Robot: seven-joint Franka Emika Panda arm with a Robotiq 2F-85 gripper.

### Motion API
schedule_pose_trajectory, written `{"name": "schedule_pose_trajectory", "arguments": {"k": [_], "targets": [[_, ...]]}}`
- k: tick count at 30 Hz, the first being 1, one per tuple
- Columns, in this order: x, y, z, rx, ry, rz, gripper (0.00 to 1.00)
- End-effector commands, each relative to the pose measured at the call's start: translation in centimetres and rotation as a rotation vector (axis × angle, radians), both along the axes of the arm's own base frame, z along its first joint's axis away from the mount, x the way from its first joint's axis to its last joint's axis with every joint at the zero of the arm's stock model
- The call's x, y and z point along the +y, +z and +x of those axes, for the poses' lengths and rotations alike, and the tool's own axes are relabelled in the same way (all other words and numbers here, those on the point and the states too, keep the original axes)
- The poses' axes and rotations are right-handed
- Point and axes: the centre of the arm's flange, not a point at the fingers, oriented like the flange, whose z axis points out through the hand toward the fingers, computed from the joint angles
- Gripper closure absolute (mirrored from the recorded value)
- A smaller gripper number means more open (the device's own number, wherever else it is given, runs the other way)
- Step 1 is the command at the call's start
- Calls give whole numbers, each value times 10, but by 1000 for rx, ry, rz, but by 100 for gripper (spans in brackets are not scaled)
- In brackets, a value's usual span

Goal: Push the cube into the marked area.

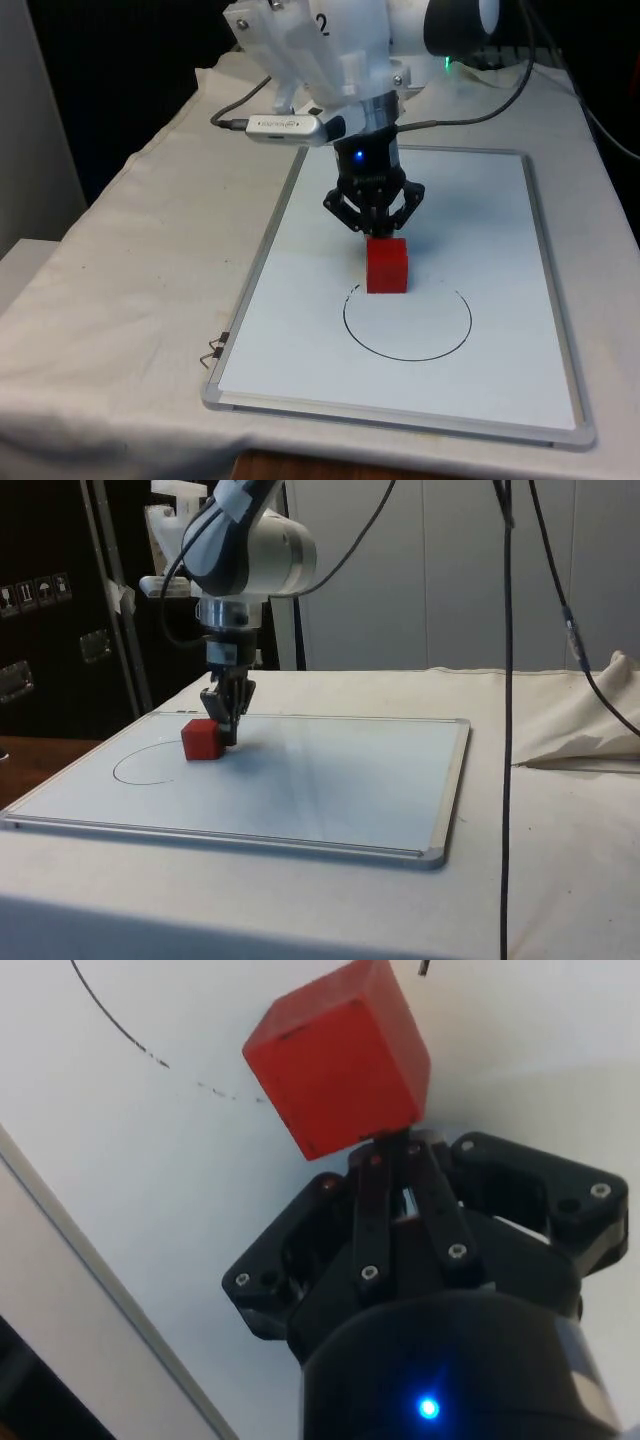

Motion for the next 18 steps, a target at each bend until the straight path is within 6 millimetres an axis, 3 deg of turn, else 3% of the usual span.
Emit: {"name": "schedule_pose_trajectory", "arguments": {"k": [1,18], "targets": [[-2,-1,7,4,5,1,100],[-1,-3,60,-27,29,-9,100]]}}
